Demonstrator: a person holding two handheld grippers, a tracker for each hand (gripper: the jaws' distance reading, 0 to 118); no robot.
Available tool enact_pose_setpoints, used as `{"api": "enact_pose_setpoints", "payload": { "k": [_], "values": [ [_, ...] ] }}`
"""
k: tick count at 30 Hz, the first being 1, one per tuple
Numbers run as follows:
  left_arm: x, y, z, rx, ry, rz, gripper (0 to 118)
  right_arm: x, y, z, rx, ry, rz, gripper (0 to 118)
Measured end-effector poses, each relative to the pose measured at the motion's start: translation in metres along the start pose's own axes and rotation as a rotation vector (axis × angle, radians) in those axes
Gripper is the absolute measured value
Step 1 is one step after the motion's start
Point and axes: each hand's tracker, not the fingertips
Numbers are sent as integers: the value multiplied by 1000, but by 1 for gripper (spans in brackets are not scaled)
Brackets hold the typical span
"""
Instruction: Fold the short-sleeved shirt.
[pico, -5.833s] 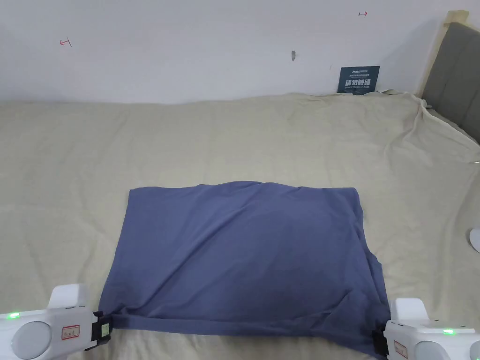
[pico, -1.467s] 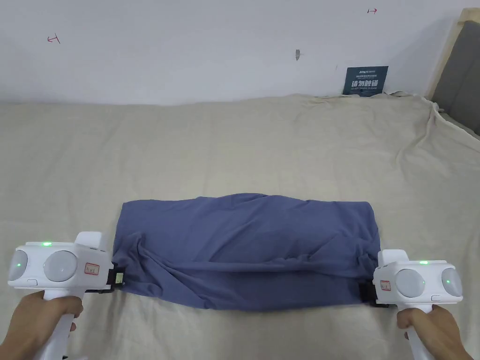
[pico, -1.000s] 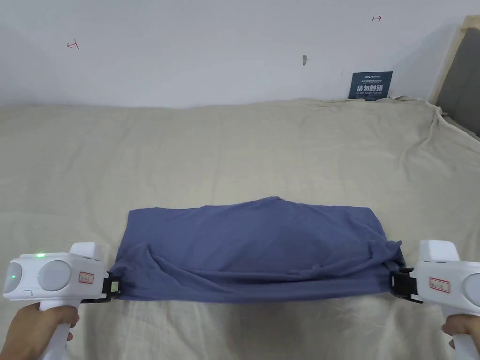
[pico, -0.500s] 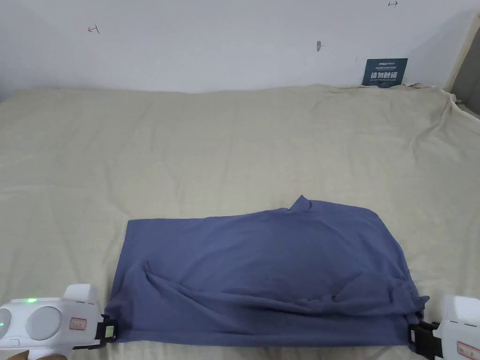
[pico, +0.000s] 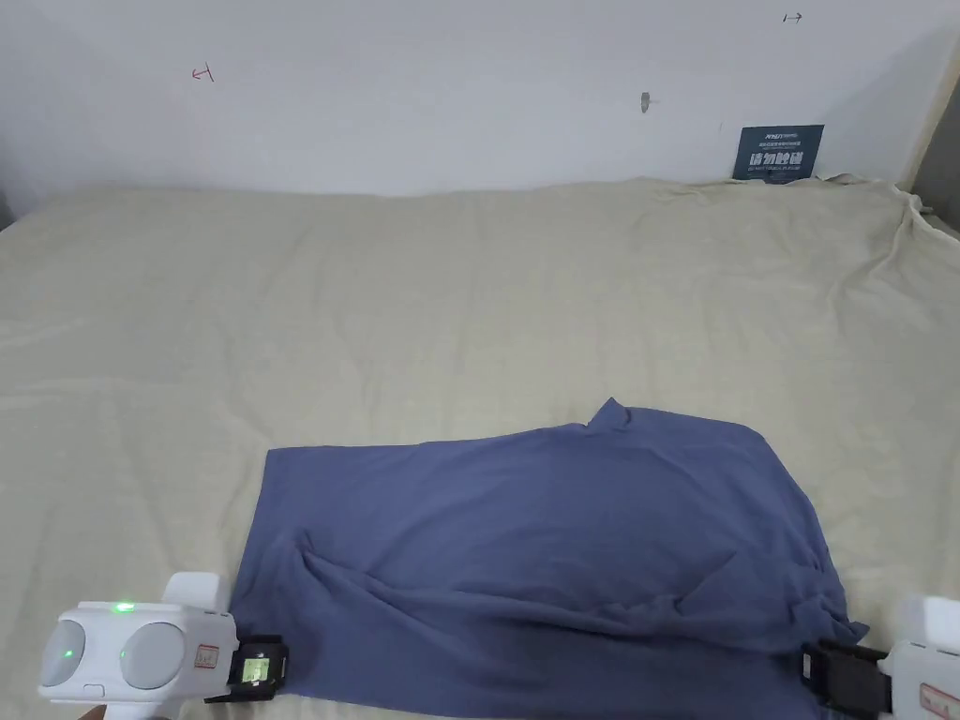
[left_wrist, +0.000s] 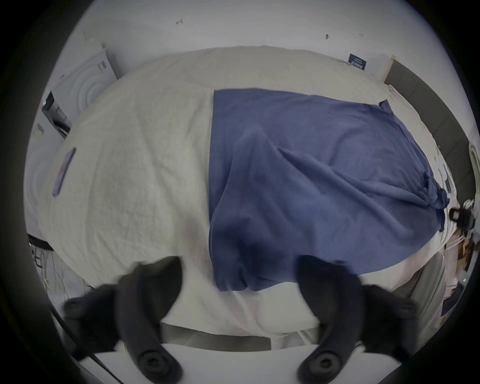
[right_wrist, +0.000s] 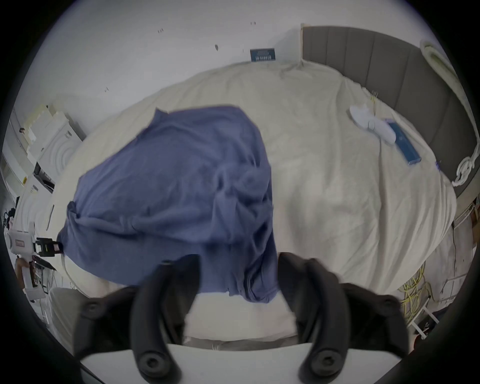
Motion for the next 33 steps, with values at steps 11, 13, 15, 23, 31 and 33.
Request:
{"api": "enact_pose_setpoints", "payload": {
  "k": [11,13,15,23,31,33],
  "values": [
    [13,70,67,321,-5,-42,107,-37,80,81,356,24,48,87],
    [18,85,73,356,-4,-41,87,-43,91,82,386,10,77,83],
    [20,99,72,375,-8,-32,74,-49,100,80,403,17,88,67],
    [11,163,36,376,-123,44,0,-63,132,50,427,24,115,0],
    [-5,217,-43,243,-88,52,0,-69,153,16,400,21,104,0],
    [-14,230,-67,213,-86,65,0,-70,156,9,388,18,105,0]
  ]
}}
